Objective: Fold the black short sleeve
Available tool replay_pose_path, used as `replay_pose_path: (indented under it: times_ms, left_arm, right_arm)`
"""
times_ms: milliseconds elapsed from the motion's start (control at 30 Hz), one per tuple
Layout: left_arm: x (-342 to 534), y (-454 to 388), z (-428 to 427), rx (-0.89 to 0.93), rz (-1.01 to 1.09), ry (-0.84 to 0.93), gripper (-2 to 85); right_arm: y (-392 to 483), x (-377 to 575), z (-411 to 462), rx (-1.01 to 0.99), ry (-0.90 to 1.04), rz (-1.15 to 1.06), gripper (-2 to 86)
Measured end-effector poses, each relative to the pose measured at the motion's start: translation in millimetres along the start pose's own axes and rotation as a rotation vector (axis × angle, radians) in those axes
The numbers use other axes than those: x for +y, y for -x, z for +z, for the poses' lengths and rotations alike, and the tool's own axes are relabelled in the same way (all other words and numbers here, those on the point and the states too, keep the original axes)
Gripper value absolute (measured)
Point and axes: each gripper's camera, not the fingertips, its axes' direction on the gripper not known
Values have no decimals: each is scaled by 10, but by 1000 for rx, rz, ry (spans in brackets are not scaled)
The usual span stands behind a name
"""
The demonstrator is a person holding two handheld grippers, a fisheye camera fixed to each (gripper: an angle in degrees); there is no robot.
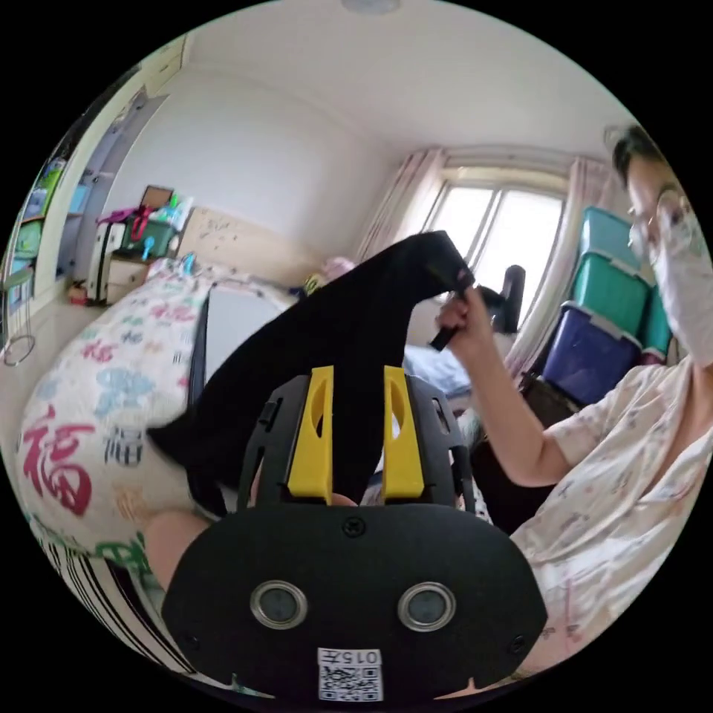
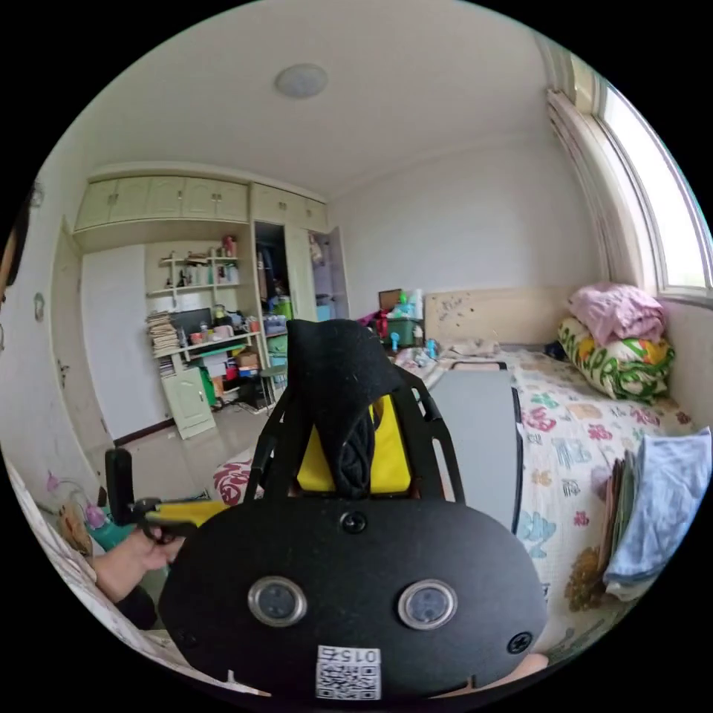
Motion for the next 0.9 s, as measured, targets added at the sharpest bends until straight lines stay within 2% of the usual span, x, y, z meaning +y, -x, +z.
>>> replay_pose_path:
  times_ms: [133, 233, 367, 600, 667, 767, 900]
  left_arm:
    - [481, -468, 767, -45, -18, 235, 120]
    - [590, -956, 975, -106, 9, 271, 125]
    - [573, -1772, 1297, -308, 287, 414, 131]
    - [653, -2566, 1944, -560, 642, 570, 134]
    - [856, -2736, 2217, -611, 771, 679, 134]
    - [1015, -2920, 2249, -667, 841, 669, 132]
    - [1069, -3003, 2040, -714, 820, 591, 105]
  right_arm:
    - [-420, 92, -46, 110, 65, 119, 31]
    - [-638, 98, -136, 124, 92, 166, 33]
    - [-807, 56, -311, 127, 80, 182, 34]
    - [-1014, -107, -485, 126, 91, 249, 36]
    - [-1074, -184, -554, 122, 96, 264, 36]
    - [-1132, -273, -643, 120, 105, 268, 37]
    - [-1215, -354, -768, 138, 117, 292, 37]
